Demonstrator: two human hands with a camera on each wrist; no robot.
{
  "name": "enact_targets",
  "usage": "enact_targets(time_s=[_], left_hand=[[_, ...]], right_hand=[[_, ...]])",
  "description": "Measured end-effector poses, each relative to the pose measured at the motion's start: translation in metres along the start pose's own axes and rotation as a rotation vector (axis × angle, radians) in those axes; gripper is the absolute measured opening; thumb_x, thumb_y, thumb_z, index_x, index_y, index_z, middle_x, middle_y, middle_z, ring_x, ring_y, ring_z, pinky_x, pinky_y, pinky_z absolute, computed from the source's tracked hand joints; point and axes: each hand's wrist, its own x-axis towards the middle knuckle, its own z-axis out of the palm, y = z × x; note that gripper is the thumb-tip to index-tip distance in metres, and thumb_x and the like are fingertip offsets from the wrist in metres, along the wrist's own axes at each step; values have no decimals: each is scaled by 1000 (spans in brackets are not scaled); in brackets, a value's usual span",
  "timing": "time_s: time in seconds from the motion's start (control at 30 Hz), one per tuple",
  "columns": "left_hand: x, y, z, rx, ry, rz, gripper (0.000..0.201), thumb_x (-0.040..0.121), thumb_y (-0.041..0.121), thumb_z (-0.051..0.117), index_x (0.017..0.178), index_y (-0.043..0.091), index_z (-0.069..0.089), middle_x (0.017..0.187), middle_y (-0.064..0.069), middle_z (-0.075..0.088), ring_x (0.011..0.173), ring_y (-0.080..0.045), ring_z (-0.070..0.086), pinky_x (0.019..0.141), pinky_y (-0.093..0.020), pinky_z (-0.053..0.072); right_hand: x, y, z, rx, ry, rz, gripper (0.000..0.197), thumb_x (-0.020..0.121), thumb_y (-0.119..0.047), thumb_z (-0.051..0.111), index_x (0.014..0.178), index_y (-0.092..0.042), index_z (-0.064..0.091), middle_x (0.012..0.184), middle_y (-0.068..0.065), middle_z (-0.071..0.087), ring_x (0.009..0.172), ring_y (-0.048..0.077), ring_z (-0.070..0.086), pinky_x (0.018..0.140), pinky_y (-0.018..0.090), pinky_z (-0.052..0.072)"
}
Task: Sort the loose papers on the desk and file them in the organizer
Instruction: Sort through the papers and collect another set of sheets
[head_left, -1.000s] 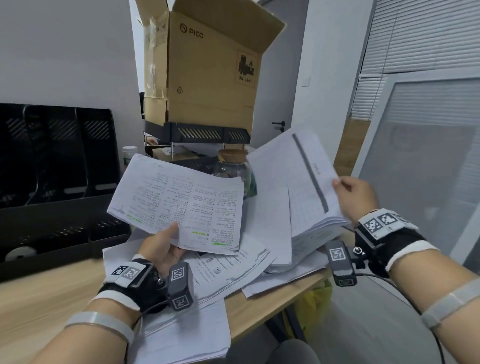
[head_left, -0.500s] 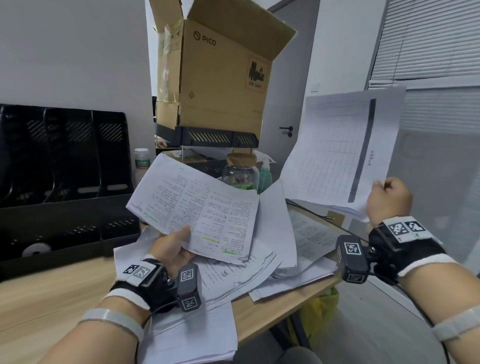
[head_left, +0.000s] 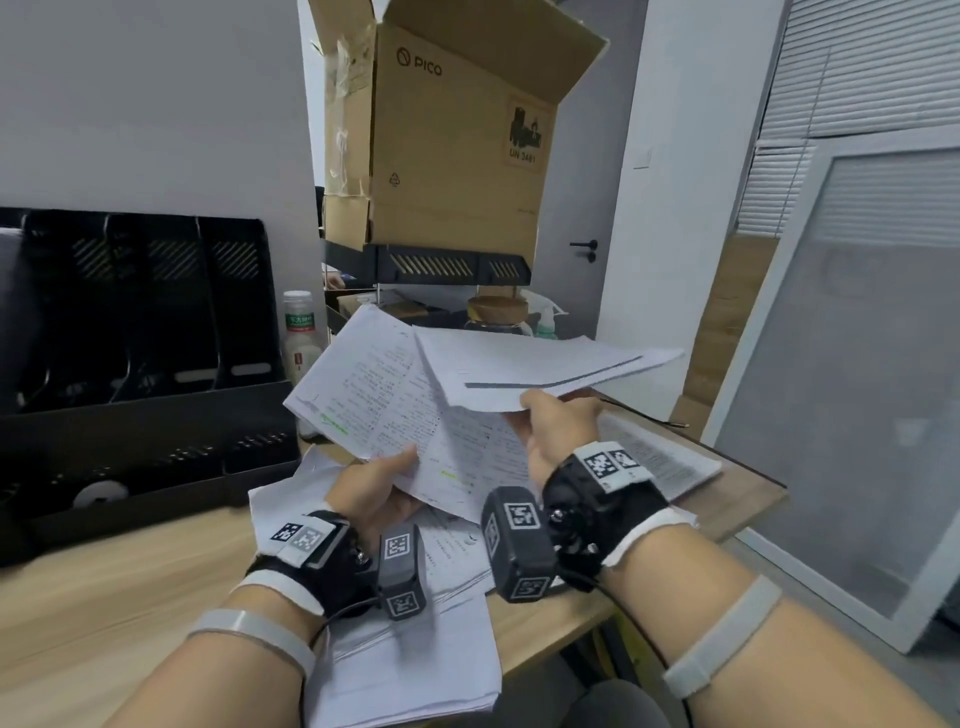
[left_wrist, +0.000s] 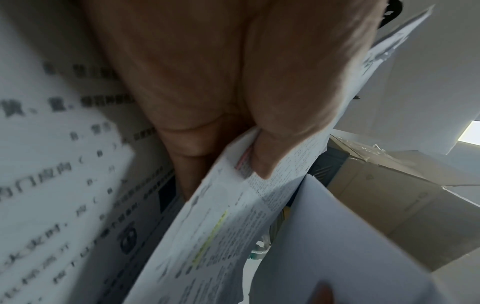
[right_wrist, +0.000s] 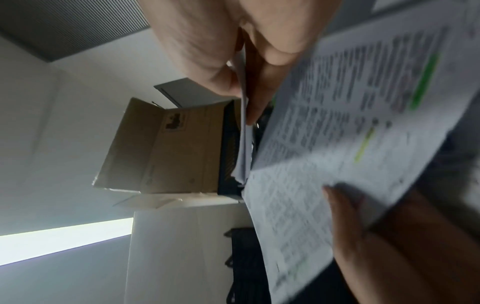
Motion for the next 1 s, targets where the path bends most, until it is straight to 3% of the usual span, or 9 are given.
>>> enact_targets(time_s=[0.13,0.2,0.33,0.5,0.6,0.7,0.8,0.9,1.0], left_hand=[[-8,1,4,111,-92,30,48,78,9,75,124,4,63,111,-24,73,96,-36,74,72,-44,63],[-12,1,6,155,-131,47,43,61,10,81,103,7,72,94,-19,73,78,-27,73,65,-37,61],[-19,4,12,74,-268,-19,19,68,13,85,84,10,76,77,-11,72,62,-19,71,60,-30,59],[-15,2,11,44,-312,-103,58,46,21,104,94,9,73,86,-10,75,75,-19,76,69,-33,62],[-11,2,8,113,-269,-112,43,66,29,96,102,13,79,104,-14,77,100,-26,75,90,-43,58],[-9,4,6,89,-94,-102,49,89,30,78,127,0,68,120,-24,74,106,-33,75,87,-42,62],[-9,5,8,75,36,-105,44,99,18,66,133,-9,61,100,-20,78,79,-25,80,63,-32,64],[-9,5,9,129,84,-108,42,99,12,64,132,-14,58,94,-19,78,74,-26,78,61,-32,64],[-9,3,10,156,102,-102,41,99,11,65,134,-9,58,103,-21,77,84,-29,77,69,-37,66]], right_hand=[[-23,18,32,36,-189,145,8,88,5,55,95,4,59,78,18,72,64,25,71,54,32,61],[-29,23,43,-17,-237,224,14,95,0,51,83,3,57,55,10,66,44,16,63,40,22,52],[-28,24,52,-96,-307,373,30,101,-12,44,73,-4,54,41,-1,49,26,5,40,31,9,30],[-23,25,39,-115,-524,432,44,110,-29,33,83,-5,59,42,-7,39,28,1,30,30,9,19],[-28,19,21,-164,-532,338,42,106,-35,46,78,-8,62,46,-6,42,31,2,31,30,12,20],[-25,9,-10,-278,-361,94,28,99,-26,57,80,-9,70,56,-4,52,47,10,43,44,18,30],[-12,9,-44,-548,-178,-152,21,96,-15,59,106,-9,76,99,-1,68,92,14,57,68,22,40],[-1,18,-64,-563,-175,-70,34,94,-13,63,128,-10,67,128,0,62,115,17,54,91,25,47],[5,25,-72,-575,-190,-61,35,92,-12,65,126,-7,67,130,2,64,121,20,56,114,39,40]])
